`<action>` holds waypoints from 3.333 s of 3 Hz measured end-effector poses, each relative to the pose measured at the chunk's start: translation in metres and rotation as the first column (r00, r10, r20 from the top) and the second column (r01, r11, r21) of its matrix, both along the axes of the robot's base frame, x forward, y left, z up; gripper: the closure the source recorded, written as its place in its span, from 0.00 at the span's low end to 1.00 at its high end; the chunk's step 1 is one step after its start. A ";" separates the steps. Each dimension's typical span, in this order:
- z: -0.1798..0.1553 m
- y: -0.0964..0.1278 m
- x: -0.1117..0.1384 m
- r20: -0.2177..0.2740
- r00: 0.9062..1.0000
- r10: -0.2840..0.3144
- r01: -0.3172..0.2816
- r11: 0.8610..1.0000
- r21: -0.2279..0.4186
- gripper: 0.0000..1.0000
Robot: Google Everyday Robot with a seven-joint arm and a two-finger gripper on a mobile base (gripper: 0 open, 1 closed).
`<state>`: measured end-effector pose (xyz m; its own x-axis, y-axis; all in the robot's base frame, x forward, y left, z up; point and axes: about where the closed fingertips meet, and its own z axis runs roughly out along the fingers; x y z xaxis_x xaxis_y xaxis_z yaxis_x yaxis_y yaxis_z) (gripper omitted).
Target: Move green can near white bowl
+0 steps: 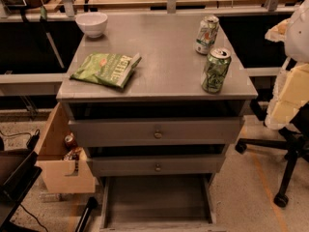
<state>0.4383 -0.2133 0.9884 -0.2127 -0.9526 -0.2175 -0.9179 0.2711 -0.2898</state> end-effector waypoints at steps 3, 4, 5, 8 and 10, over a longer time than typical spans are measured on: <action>-0.009 -0.019 0.073 0.157 0.984 -0.088 0.028 0.937 0.349 0.00; -0.008 -0.031 0.126 0.265 0.951 -0.159 -0.015 0.834 0.552 0.00; 0.001 -0.028 0.166 0.320 0.919 -0.228 -0.094 0.663 0.742 0.00; -0.043 -0.007 0.170 0.246 0.940 -0.237 -0.084 0.540 0.838 0.00; -0.087 0.015 0.184 0.231 0.954 -0.190 -0.125 0.448 0.885 0.00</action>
Offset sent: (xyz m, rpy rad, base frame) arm 0.0982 -0.0016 0.0136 0.4726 -0.2185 -0.0466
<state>0.6220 -0.1982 0.9012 -0.0250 -0.1962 -0.9802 -0.8312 0.5488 -0.0887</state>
